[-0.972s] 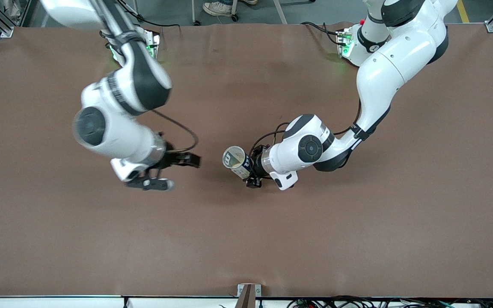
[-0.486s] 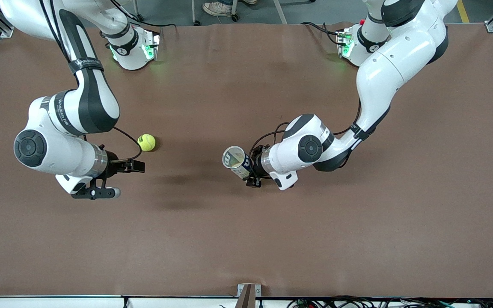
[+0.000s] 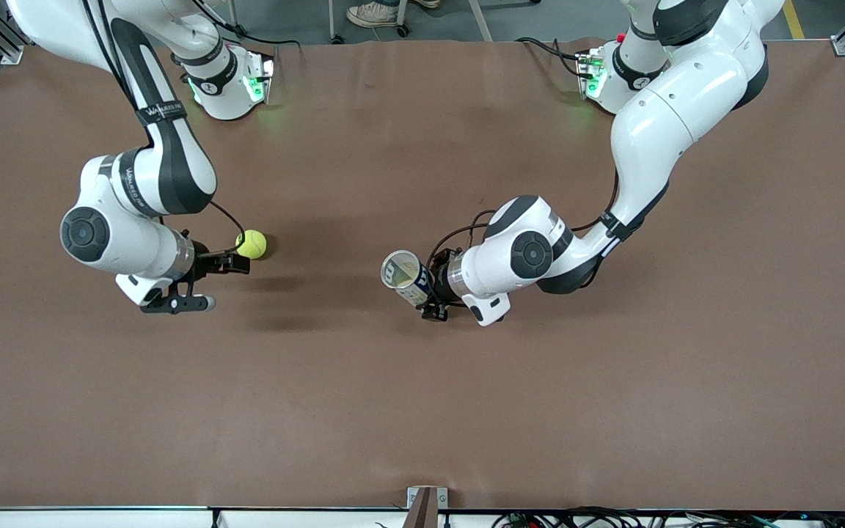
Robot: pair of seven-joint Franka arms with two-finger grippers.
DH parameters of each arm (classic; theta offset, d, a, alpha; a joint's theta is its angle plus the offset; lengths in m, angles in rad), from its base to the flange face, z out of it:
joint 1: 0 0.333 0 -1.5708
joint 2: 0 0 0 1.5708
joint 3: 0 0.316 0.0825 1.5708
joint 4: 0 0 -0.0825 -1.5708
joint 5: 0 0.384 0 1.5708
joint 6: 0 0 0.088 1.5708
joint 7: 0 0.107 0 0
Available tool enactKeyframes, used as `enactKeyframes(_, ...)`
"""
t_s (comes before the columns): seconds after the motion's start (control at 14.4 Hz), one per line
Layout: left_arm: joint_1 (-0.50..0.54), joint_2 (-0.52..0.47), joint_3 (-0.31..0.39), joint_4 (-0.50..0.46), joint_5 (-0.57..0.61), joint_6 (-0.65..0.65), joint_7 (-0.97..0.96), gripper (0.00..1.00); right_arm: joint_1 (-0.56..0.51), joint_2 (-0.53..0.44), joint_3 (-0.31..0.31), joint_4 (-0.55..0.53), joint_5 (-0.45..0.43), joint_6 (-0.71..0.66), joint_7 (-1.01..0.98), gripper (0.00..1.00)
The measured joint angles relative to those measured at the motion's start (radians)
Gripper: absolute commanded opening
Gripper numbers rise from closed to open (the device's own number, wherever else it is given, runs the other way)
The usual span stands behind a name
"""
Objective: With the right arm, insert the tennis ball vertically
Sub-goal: 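Grasp the second tennis ball with the right gripper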
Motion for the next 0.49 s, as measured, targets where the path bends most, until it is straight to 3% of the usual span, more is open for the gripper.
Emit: enactKeyframes(0.49,0.0,0.0,0.0,0.0,0.0,0.0,0.0,0.73,0.002,-0.056,0.008,-0.21,-0.009,0.114,-0.001,1.0)
